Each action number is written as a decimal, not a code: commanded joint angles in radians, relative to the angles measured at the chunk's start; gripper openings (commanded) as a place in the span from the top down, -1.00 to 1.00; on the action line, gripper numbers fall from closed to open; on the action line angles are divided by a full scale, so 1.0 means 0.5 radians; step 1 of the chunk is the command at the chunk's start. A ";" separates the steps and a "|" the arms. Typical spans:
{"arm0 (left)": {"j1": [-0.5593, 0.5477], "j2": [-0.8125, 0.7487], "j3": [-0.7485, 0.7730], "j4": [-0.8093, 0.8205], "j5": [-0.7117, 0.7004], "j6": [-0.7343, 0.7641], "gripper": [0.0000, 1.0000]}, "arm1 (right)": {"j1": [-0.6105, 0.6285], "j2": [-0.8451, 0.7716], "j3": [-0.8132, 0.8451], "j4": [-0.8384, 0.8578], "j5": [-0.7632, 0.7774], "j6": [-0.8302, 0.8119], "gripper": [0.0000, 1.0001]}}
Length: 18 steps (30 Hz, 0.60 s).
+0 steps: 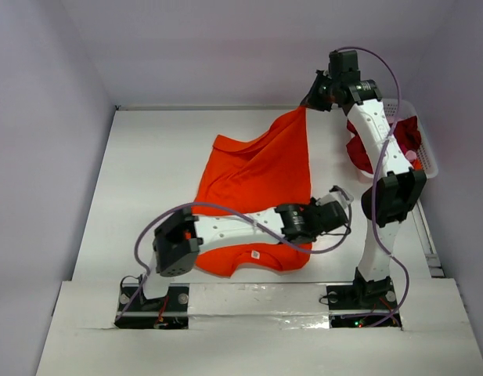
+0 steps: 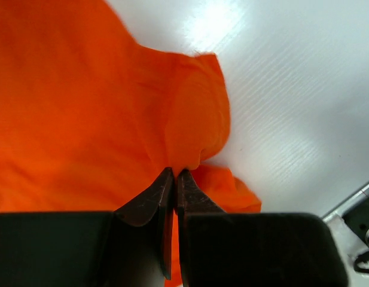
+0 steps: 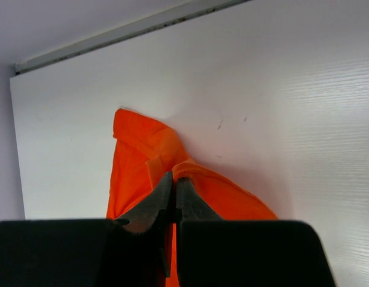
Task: Fold and stack the t-shirts
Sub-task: Flatten the tshirt out
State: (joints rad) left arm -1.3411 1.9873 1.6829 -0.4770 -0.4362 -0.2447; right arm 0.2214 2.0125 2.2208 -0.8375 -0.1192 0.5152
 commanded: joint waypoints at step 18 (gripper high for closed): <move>0.421 -0.977 0.208 -0.665 -0.253 -0.290 1.00 | -0.268 -0.202 0.142 0.037 0.014 -0.030 1.00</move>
State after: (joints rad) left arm -1.1576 1.5707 1.7119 -0.7403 -0.5224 -0.3767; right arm 0.1024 1.9694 2.2490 -0.8379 -0.1154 0.5152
